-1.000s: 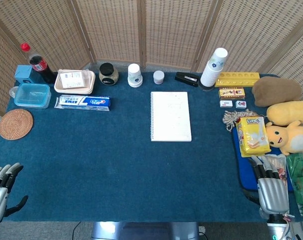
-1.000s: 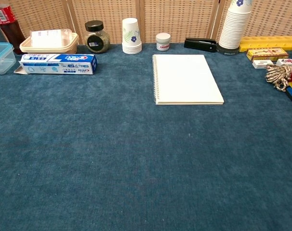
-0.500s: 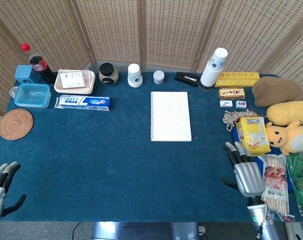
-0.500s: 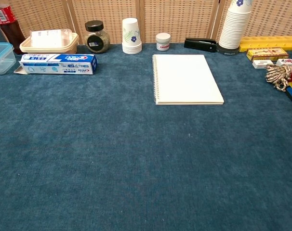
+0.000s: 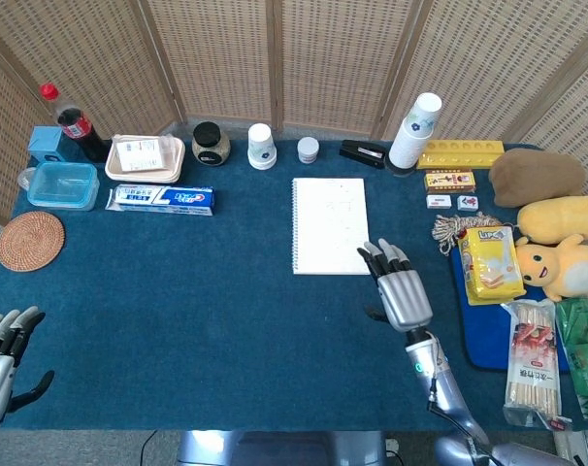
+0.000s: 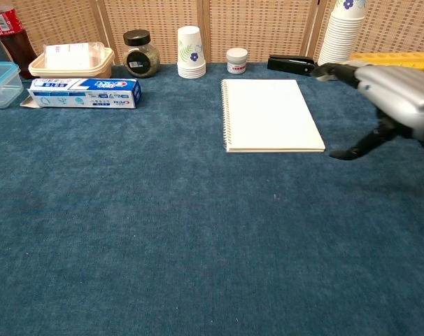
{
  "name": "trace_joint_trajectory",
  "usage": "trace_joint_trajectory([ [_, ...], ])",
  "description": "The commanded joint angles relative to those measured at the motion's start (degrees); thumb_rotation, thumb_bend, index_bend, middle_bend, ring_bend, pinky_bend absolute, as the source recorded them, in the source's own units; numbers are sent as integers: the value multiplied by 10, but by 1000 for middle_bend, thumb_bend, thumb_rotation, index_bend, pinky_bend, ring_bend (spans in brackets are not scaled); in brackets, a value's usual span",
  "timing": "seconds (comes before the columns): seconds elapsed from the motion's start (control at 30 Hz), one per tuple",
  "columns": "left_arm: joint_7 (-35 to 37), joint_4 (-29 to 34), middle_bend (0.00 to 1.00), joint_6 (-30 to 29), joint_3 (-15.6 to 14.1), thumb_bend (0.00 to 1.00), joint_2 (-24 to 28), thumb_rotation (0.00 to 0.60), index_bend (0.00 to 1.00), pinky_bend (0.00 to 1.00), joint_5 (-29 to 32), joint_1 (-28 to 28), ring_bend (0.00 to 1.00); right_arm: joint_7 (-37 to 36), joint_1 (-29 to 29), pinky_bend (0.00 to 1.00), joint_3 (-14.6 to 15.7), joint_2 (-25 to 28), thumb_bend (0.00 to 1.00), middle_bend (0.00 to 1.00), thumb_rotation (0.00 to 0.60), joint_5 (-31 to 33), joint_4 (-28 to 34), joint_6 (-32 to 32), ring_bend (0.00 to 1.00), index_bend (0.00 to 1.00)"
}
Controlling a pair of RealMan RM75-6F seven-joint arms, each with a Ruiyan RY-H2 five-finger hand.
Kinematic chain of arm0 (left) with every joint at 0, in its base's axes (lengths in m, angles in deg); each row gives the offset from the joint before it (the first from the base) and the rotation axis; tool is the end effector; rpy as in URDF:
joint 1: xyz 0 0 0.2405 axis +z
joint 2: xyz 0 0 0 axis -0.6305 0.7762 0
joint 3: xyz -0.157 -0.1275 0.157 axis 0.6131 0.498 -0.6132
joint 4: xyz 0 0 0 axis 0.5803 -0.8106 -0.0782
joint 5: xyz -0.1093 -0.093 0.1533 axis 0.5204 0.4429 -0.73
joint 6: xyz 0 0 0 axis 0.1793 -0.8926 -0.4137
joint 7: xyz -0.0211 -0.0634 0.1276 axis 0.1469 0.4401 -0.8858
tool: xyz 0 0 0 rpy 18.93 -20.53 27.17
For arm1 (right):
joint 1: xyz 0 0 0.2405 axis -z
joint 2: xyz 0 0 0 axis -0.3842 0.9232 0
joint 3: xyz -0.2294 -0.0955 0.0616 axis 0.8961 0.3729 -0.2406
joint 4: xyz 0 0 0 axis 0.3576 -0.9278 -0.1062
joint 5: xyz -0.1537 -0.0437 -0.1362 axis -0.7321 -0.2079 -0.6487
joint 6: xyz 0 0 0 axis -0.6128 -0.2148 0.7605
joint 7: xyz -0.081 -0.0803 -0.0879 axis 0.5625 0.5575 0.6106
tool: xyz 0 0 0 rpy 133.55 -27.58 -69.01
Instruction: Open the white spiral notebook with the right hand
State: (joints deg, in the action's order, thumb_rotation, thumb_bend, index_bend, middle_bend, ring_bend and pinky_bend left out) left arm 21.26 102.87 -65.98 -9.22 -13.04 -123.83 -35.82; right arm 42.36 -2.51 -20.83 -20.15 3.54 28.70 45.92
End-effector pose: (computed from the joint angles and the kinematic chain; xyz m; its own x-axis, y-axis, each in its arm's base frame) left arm -0.3116 0.1130 0.1398 0.3684 0.0936 0.9249 0.9290 0.0011 -0.3701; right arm -0.1738 -0.2945 -0.0087 0.3700 -0.0253 0.9287 -0.8942 -0.2807 0.3486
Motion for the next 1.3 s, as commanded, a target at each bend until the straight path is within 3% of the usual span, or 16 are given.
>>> trace_joint_trajectory([
  [0.03,0,-1,101,2,-1,270,-4,600,167,0,-6,-3,47,11,-34,144,-19,-45,172,142,600,19,-53,-14,23,91],
  [0.53,6,-8,101,21,-2,270,-7,600,167,0,4,-13,48,19,-114,144,-37,-138,171,141,600,53,-238,-55,23,90],
  [1.3,12,-18,101,31,-1,270,-14,600,167,0,16,-19,48,2,-155,145,-23,-163,172,142,600,62,-344,-72,36,82],
])
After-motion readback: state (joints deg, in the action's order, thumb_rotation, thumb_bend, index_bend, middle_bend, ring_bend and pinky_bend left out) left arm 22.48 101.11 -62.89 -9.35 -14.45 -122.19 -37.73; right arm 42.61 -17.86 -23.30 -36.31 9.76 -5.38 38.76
